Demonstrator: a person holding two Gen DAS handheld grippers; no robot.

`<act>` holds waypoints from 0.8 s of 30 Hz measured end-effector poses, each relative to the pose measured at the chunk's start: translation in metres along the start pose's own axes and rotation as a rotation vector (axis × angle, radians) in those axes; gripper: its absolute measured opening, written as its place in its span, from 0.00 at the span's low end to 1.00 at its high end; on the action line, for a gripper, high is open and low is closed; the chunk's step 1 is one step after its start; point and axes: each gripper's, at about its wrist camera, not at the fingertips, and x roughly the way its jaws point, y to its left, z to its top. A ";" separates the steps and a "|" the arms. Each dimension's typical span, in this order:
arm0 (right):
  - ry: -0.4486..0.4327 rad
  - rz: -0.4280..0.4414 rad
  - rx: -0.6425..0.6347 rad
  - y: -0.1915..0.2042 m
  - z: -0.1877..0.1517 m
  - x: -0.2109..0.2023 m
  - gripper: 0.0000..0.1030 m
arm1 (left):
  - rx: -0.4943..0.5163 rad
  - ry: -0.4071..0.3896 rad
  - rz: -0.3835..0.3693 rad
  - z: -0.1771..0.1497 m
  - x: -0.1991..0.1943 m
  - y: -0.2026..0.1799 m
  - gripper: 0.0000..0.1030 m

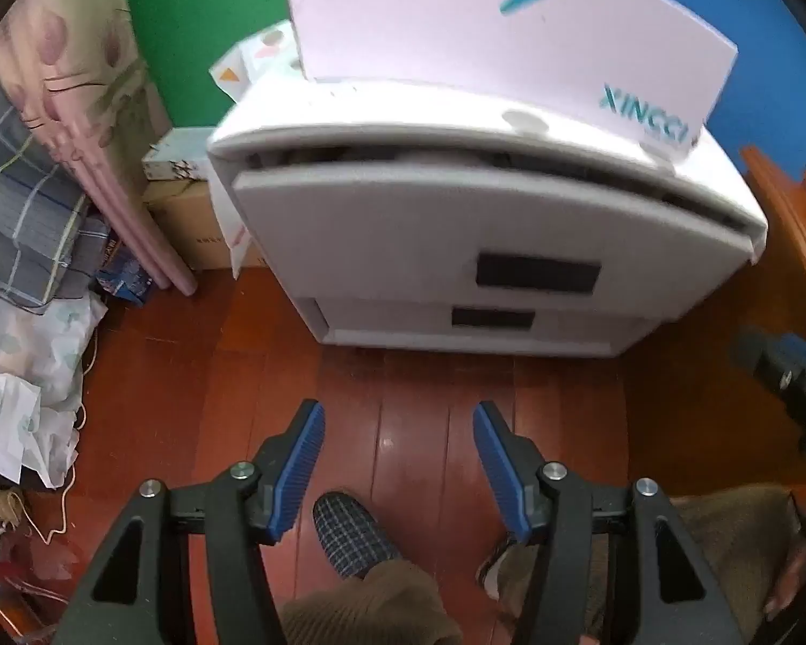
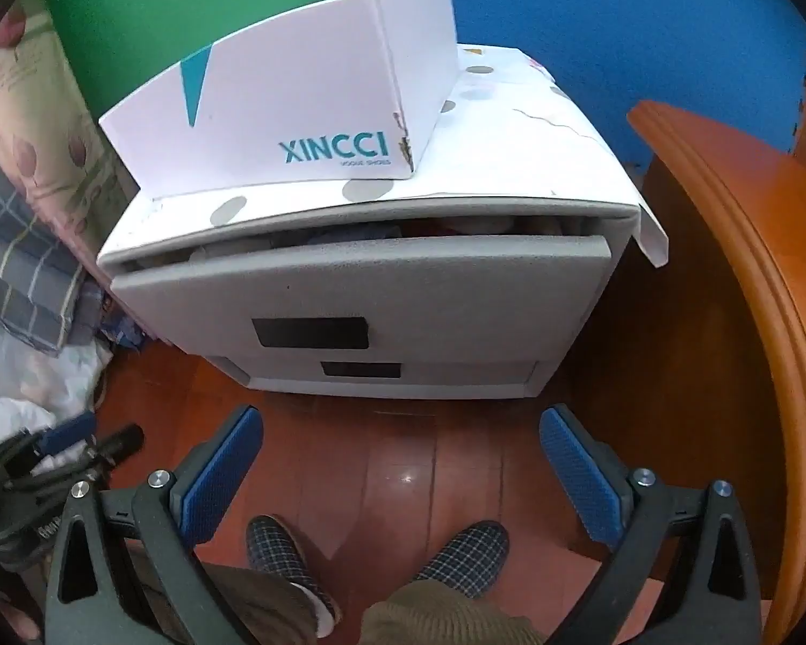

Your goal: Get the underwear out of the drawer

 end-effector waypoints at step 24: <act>0.015 -0.020 0.019 0.000 -0.004 0.010 0.99 | -0.063 0.093 -0.041 -0.010 0.013 0.009 0.57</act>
